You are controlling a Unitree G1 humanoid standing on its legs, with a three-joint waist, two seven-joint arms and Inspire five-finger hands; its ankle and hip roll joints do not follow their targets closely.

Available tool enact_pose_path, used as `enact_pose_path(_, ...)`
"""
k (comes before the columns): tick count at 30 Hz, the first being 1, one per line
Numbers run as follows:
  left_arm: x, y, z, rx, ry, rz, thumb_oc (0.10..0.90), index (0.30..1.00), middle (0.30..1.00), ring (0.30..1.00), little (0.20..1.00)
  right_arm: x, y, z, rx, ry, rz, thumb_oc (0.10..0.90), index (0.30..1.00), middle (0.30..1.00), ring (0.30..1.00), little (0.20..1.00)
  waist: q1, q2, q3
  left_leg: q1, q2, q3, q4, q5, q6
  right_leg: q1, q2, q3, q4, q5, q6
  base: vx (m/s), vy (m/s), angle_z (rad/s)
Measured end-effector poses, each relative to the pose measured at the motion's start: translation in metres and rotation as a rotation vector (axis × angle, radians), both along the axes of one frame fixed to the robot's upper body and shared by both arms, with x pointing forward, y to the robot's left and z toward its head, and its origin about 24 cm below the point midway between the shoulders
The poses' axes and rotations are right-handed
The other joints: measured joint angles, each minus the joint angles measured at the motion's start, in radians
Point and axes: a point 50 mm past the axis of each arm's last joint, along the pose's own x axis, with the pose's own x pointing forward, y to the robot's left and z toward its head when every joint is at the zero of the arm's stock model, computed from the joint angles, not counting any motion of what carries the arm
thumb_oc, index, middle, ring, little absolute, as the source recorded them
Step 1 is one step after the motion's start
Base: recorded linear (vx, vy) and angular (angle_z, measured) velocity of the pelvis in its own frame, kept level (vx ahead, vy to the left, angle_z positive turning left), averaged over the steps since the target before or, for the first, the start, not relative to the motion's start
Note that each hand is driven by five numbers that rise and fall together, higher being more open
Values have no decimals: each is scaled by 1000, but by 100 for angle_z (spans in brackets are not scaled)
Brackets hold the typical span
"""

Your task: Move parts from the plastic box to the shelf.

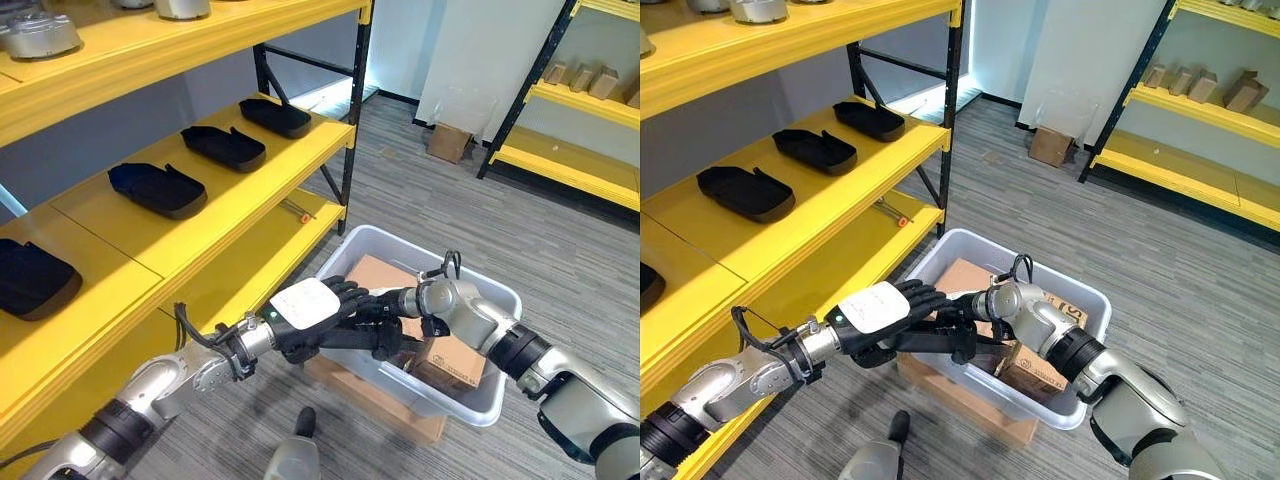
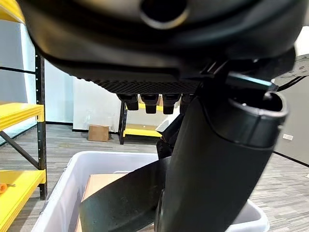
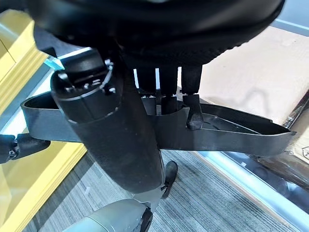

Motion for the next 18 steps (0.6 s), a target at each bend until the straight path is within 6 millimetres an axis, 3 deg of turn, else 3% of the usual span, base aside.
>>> enact_pose_path(6,4,-6,-13,-41,55,82,900,1000,1000,1000,1000,1,-4,0,-9,-1,-9,400,300,300,300,300,-13,2,0,2,4,1,3,0,0,1,3,1,3,0,0,-13,-11,0)
enact_pose_path(9,11,-7,-34,-108,150,206,900,1000,1000,1000,1000,-1,5,-3,2,9,12,400,300,300,300,300,-14,2,0,0,12,0,10,-2,-3,-1,10,3,11,-1,-2,2,-49,-1)
enact_pose_path(11,12,-6,-37,-105,163,227,400,300,300,300,300,-3,8,-5,5,15,23,400,300,300,300,300,-12,2,0,-1,14,-5,10,-2,-2,-3,12,1,13,-2,-3,0,0,0)
enact_pose_path(16,21,-5,-27,-94,122,234,400,300,300,300,300,-4,11,-8,-5,19,38,400,300,300,300,300,-16,2,0,-2,13,-4,11,-2,0,-6,10,2,21,-2,-4,4,1,-1)
enact_pose_path(18,18,-2,-33,-59,148,238,400,300,300,300,300,-3,10,-6,5,-5,28,400,300,300,300,300,-17,2,0,-3,13,1,11,-2,0,-13,9,8,26,-2,-4,17,1,-6)
